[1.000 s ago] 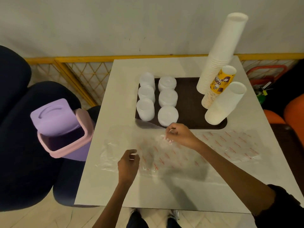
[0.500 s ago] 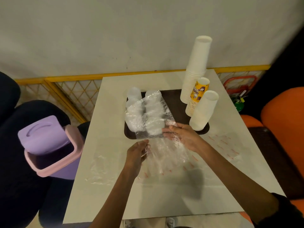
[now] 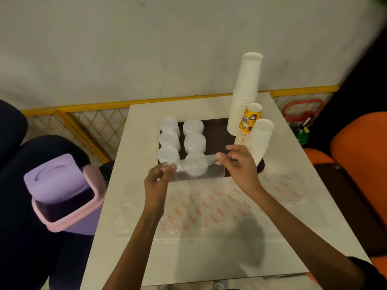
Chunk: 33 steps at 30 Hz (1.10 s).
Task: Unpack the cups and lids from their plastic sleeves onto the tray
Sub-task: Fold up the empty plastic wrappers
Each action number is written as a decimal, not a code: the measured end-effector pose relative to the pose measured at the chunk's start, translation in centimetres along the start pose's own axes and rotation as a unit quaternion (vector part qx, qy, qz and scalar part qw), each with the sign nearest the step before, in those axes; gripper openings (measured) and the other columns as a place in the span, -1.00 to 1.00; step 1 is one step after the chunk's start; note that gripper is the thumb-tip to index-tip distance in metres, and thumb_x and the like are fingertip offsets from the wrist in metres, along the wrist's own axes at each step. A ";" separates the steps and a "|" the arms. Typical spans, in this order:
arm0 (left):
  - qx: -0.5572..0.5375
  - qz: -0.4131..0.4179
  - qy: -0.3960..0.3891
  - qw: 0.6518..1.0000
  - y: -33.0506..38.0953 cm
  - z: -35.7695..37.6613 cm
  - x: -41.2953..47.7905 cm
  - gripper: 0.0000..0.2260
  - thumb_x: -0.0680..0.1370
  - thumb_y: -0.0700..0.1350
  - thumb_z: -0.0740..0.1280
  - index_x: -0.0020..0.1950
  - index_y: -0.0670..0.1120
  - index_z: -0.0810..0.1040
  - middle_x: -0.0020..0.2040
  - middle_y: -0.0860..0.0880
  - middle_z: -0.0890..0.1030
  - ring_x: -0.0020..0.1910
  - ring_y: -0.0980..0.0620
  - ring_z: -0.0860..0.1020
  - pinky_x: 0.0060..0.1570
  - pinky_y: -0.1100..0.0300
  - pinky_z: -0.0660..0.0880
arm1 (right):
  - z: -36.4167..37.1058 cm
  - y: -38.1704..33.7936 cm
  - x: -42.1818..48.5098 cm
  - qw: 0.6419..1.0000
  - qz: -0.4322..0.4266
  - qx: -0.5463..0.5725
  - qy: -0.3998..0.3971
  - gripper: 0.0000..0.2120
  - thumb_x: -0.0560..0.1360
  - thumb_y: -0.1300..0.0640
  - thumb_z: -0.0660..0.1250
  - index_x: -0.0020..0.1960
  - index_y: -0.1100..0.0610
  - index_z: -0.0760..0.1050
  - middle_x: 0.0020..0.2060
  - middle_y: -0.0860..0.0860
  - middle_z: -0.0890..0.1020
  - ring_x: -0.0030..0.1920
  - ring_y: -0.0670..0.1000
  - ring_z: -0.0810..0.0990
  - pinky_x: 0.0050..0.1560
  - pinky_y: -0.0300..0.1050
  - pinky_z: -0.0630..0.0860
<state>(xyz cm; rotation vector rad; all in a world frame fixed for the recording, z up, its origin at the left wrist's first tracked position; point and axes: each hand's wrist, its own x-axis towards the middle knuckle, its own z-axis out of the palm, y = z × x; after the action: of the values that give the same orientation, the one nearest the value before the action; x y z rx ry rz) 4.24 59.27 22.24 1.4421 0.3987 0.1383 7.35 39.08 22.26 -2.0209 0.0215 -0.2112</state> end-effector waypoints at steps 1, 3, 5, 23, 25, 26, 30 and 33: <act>-0.005 0.014 0.004 1.000 0.5 0.0 0.3 -0.87 0.49 -0.18 0.41 -0.25 -0.12 0.54 0.06 -0.02 0.59 0.05 0.06 0.54 0.06 0.21 0.43 | 0.0 -0.3 0.1 0.999 -0.023 -0.010 0.023 -0.81 0.48 0.07 0.38 -0.28 0.11 0.60 0.16 -0.04 0.50 0.20 -0.13 0.41 0.12 -0.52 0.25; -0.001 0.034 -0.001 0.999 1.6 -0.1 0.7 -0.86 0.49 -0.18 0.40 -0.24 -0.16 0.51 0.15 0.10 0.57 0.10 0.18 0.54 0.00 0.34 0.44 | -0.2 -1.0 0.3 0.997 -0.055 0.015 0.046 -0.77 0.48 0.12 0.39 -0.35 0.02 0.52 0.22 -0.06 0.45 0.27 -0.17 0.34 0.15 -0.60 0.17; -0.009 0.046 -0.020 0.999 2.6 0.1 1.0 -0.93 0.52 -0.19 0.37 -0.16 -0.15 0.59 0.09 0.11 0.61 0.03 0.24 0.56 -0.17 0.47 0.47 | -0.5 -2.1 0.5 0.995 -0.040 0.092 0.022 -0.77 0.50 0.17 0.36 -0.33 0.00 0.55 0.16 -0.04 0.54 0.17 -0.22 0.45 0.11 -0.57 0.27; -0.021 0.032 0.005 0.999 3.0 1.8 3.0 -0.91 0.50 -0.27 0.40 -0.15 -0.08 0.61 -0.15 -0.02 0.63 -0.44 0.14 0.51 -0.37 0.31 0.47 | -1.6 -2.5 1.3 0.943 0.118 0.276 -0.143 -0.65 0.45 0.34 0.38 0.15 0.03 0.49 -0.22 -0.10 0.71 -0.24 -0.04 0.70 -0.27 -0.20 0.62; -0.020 0.031 0.004 0.999 2.9 1.7 3.0 -0.89 0.49 -0.30 0.40 -0.15 -0.09 0.60 -0.16 -0.03 0.62 -0.44 0.14 0.52 -0.33 0.31 0.49 | -1.5 -2.3 1.3 0.942 0.127 0.276 -0.143 -0.64 0.46 0.37 0.37 0.15 0.03 0.49 -0.21 -0.09 0.71 -0.24 -0.03 0.70 -0.26 -0.18 0.63; -0.026 0.030 0.006 0.999 2.9 1.7 3.0 -0.88 0.48 -0.31 0.40 -0.14 -0.10 0.58 -0.19 -0.03 0.60 -0.43 0.14 0.53 -0.30 0.29 0.50 | -1.4 -2.2 1.3 0.941 0.133 0.278 -0.143 -0.64 0.46 0.38 0.36 0.14 0.03 0.49 -0.21 -0.08 0.71 -0.24 -0.02 0.70 -0.26 -0.17 0.63; -0.073 -0.051 -0.002 0.996 2.8 1.4 3.1 -0.77 0.45 -0.20 0.45 -0.02 -0.03 0.44 -0.11 -0.06 0.62 -0.25 0.05 0.59 -0.22 0.21 0.47 | -1.6 -1.8 1.4 0.931 0.149 0.301 -0.141 -0.65 0.47 0.37 0.35 0.13 0.01 0.50 -0.13 0.01 0.71 -0.23 0.02 0.70 -0.24 -0.15 0.63; -0.064 -0.137 -0.085 0.985 2.3 0.8 3.0 -0.60 0.38 -0.13 0.47 0.17 -0.07 0.44 0.07 -0.15 0.64 -0.05 -0.03 0.61 -0.13 0.21 0.52 | -1.7 -1.3 1.5 0.929 0.161 0.305 -0.134 -0.66 0.47 0.35 0.36 0.14 0.02 0.48 -0.02 0.12 0.68 -0.20 0.05 0.70 -0.21 -0.13 0.63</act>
<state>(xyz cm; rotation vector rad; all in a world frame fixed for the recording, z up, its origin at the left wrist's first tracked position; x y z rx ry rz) 7.63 59.82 24.03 1.2495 0.4356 -0.1767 8.45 37.97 24.41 -1.3818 0.1026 0.2458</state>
